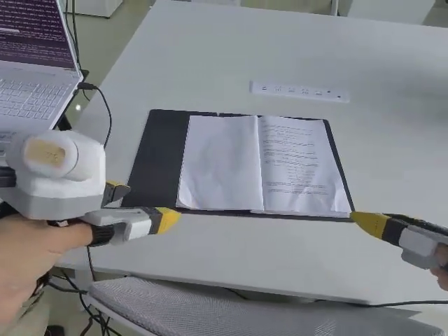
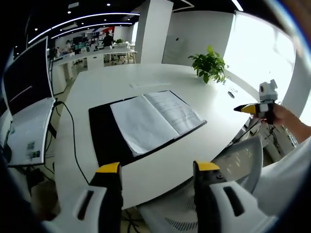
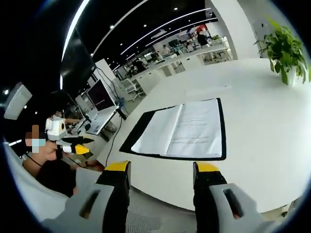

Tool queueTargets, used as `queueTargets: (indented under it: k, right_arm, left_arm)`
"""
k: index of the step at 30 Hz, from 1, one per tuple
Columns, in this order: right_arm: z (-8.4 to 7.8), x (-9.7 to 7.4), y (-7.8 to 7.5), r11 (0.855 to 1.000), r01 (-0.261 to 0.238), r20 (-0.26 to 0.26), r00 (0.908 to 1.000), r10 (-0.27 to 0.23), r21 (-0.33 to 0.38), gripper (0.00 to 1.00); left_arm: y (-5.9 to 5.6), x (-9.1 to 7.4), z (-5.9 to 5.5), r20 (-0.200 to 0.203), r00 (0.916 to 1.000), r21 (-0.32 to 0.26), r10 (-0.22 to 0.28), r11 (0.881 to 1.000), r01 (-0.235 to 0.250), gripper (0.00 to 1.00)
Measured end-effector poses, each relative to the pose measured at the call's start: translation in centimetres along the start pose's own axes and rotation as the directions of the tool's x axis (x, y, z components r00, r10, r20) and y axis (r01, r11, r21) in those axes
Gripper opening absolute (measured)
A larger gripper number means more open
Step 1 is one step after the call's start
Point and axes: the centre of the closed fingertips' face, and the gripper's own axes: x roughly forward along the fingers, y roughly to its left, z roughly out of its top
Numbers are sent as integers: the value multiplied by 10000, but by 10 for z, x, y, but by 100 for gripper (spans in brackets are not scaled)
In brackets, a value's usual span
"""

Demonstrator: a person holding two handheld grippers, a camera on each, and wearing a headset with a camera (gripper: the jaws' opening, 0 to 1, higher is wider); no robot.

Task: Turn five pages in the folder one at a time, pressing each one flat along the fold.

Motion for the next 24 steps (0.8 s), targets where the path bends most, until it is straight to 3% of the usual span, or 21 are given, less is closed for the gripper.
queueTargets:
  k: [3,6,13,18,24]
  right_arm:
    - [1,-8,7,9954,5,-432,9991,-47,-955,53]
    - [5,-12,11,9907,33,-510,9986,-103,-1363,54]
    - [13,-23,9,9883,276,-377,9987,-336,-1503,57]
    - [7,-29,-3,9881,626,-432,9967,-693,-1403,56]
    - [1,-27,-6,9871,706,-607,9949,-800,-1440,55]
  left_arm:
    - [-1,-8,4,-71,10000,295,-23,9996,25,59]
    - [-3,-11,6,-151,9999,371,-49,9993,54,61]
    - [-11,-20,8,-438,9988,734,-217,9970,249,66]
    - [-6,-29,13,-342,9994,743,-62,9972,87,65]
    - [-2,-28,10,-482,9988,784,37,9969,1,64]
